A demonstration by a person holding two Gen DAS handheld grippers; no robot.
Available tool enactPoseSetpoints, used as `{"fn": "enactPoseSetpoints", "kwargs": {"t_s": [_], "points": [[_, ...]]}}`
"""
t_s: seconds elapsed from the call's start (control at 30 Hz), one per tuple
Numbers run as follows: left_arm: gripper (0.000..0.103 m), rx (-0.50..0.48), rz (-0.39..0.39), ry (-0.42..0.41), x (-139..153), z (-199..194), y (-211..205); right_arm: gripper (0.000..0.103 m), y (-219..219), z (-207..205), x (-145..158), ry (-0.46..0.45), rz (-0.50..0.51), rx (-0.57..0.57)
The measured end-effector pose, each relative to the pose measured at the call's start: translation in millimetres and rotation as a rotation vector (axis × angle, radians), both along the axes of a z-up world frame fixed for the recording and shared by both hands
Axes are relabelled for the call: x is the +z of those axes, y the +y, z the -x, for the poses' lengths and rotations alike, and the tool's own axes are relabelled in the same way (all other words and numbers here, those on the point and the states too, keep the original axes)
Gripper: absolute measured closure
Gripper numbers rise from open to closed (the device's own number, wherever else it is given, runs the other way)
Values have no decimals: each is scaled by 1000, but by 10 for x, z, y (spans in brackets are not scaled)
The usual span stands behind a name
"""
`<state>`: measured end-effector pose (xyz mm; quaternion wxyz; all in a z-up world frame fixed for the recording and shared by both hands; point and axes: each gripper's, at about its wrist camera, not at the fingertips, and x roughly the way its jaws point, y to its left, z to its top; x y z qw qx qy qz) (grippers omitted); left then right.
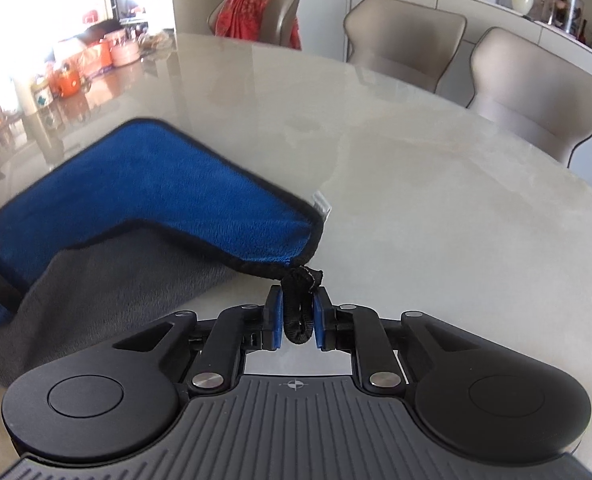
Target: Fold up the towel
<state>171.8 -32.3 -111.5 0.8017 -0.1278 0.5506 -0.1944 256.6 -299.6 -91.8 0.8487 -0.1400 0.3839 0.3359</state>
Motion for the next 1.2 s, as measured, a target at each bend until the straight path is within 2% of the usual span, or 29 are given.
{"fn": "enactPoseSetpoints", "kwargs": {"t_s": [0.13,0.3,0.57,0.67,0.73,0.77,0.83,1.03,1.17,1.2], "points": [[100,-8,-22,-41,100,52,4,89,6,-3,210,-51,-60,-21],[101,8,-12,-45,175,151,94,89,92,-21,447,-98,-104,-12],[101,21,8,-32,117,222,83,89,182,-53,577,-108,-121,-14],[101,25,-12,-20,63,213,74,89,186,-63,614,-114,-128,-14],[100,22,-27,-10,-72,207,18,89,189,-84,630,-114,-136,-15],[98,17,-32,0,-122,204,-15,89,192,-96,636,-114,-139,-15],[85,28,-34,25,-188,213,-33,89,198,-113,639,-113,-142,-15],[74,35,-28,31,-258,200,-114,89,188,-123,631,-108,-144,-11],[78,10,-36,19,-272,167,-196,89,188,-99,624,-108,-144,-14],[87,1,-38,14,-280,167,-217,89,184,-101,622,-107,-145,-15]]}}
